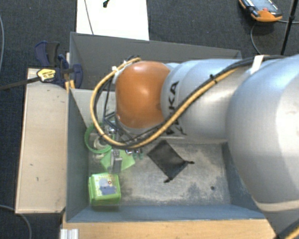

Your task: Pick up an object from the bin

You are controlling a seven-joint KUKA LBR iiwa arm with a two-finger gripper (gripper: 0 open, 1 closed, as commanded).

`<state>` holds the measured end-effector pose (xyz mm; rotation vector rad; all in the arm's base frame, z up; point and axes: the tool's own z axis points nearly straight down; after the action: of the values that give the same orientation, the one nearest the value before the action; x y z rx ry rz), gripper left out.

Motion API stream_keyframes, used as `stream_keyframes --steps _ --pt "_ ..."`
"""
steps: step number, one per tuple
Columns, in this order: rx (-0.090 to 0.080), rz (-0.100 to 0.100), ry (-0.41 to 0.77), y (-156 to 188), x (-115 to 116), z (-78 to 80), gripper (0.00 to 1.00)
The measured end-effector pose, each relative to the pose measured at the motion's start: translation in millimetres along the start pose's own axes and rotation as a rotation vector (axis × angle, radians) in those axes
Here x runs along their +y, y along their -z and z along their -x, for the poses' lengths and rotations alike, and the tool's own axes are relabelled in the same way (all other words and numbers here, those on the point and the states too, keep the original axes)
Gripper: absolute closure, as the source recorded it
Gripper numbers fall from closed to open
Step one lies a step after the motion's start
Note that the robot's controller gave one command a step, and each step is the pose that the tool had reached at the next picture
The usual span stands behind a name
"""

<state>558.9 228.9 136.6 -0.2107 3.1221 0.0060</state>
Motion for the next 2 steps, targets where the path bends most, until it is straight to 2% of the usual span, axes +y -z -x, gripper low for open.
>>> stream_keyframes --steps 1,2 --pt "0.009 0.000 0.103 -14.3 -3.1 19.4 0.00" --pt "-0.016 0.005 0.077 -59.3 -21.7 2.7 1.00"
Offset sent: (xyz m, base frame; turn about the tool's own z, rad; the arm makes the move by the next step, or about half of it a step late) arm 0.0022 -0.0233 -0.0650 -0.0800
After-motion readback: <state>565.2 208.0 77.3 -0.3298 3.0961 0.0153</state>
